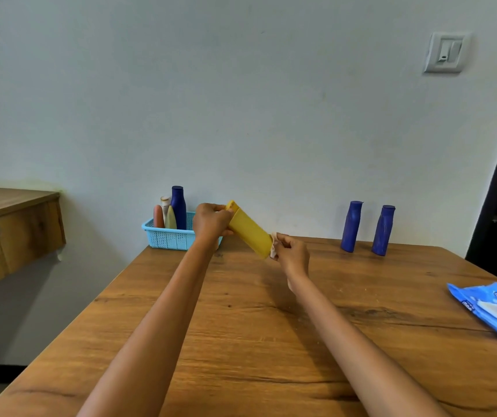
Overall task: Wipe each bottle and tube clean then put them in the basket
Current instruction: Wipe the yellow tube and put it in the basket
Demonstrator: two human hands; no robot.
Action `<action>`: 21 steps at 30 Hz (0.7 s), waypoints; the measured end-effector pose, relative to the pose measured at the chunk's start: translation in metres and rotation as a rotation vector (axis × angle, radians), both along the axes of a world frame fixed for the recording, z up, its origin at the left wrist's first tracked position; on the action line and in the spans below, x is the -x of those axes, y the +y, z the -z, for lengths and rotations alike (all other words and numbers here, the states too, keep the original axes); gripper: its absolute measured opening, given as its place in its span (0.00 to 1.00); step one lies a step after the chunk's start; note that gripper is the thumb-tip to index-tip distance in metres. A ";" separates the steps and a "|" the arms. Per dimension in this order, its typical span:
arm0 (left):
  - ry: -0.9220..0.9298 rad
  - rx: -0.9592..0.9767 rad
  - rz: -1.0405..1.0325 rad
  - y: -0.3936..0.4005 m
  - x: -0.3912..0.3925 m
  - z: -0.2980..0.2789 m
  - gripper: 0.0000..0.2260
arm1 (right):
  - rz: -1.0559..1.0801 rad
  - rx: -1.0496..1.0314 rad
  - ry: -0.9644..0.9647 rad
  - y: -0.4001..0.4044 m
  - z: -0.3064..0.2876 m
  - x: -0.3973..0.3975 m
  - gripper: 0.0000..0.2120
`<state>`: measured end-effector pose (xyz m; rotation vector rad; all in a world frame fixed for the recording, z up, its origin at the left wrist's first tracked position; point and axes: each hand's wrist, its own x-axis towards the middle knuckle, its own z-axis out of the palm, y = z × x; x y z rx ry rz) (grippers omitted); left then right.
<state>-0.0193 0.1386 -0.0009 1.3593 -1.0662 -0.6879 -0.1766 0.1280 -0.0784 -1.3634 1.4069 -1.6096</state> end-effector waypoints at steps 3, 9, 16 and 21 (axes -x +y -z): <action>0.106 0.027 -0.018 0.000 0.005 0.004 0.14 | 0.028 0.060 -0.003 0.005 -0.006 -0.002 0.11; 0.245 0.081 -0.090 0.002 0.001 0.011 0.15 | -0.019 0.035 0.049 0.005 -0.001 -0.012 0.06; 0.129 0.113 -0.175 -0.003 -0.012 0.009 0.17 | -0.041 0.085 -0.113 0.003 -0.019 -0.022 0.06; -0.065 0.106 -0.190 -0.015 -0.048 -0.031 0.14 | -0.056 0.051 -0.185 -0.015 -0.053 -0.039 0.05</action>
